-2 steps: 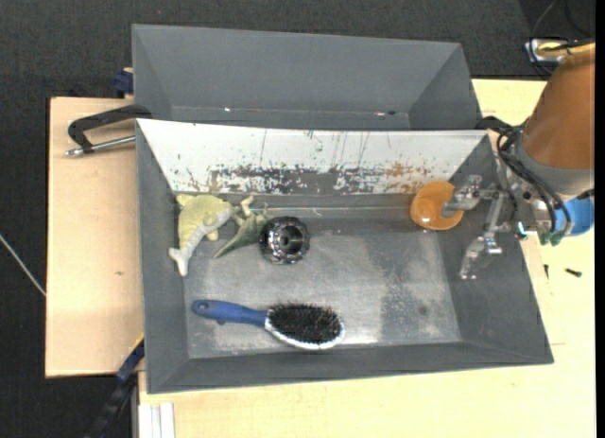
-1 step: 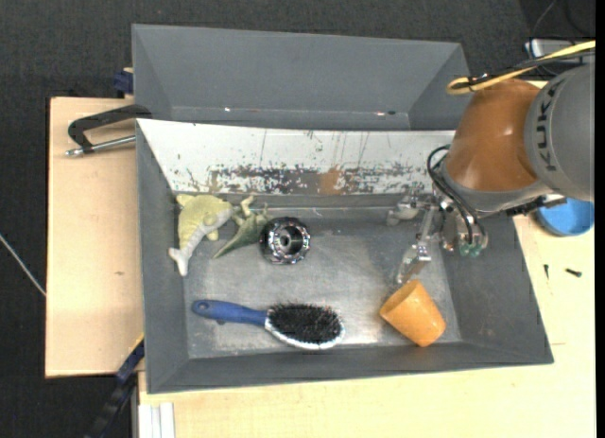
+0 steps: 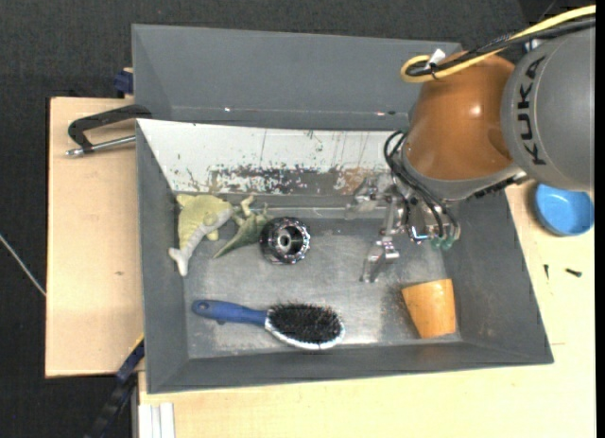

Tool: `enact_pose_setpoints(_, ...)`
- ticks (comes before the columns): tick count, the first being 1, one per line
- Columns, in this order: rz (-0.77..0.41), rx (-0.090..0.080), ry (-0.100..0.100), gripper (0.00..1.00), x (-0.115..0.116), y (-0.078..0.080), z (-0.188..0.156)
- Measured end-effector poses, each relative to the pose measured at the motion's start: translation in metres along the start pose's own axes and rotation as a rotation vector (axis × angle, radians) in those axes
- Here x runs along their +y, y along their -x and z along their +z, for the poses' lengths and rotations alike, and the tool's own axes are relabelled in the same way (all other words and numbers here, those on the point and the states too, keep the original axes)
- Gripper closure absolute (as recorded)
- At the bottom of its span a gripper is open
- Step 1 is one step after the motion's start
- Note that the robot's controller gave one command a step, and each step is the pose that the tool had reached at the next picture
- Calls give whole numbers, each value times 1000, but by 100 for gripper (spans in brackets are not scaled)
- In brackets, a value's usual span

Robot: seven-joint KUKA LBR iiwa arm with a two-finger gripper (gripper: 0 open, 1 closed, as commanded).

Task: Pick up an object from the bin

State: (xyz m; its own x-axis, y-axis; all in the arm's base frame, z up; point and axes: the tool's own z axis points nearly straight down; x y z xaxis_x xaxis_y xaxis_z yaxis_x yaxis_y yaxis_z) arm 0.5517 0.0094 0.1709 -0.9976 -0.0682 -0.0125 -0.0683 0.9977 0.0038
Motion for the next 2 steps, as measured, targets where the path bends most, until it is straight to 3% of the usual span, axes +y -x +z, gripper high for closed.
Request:
enact_pose_setpoints(1, -72, 4, 1, 0, 56, 56, 24)
enact_pose_setpoints(2, -203, 5, -1, 0, 61, 54, 99)
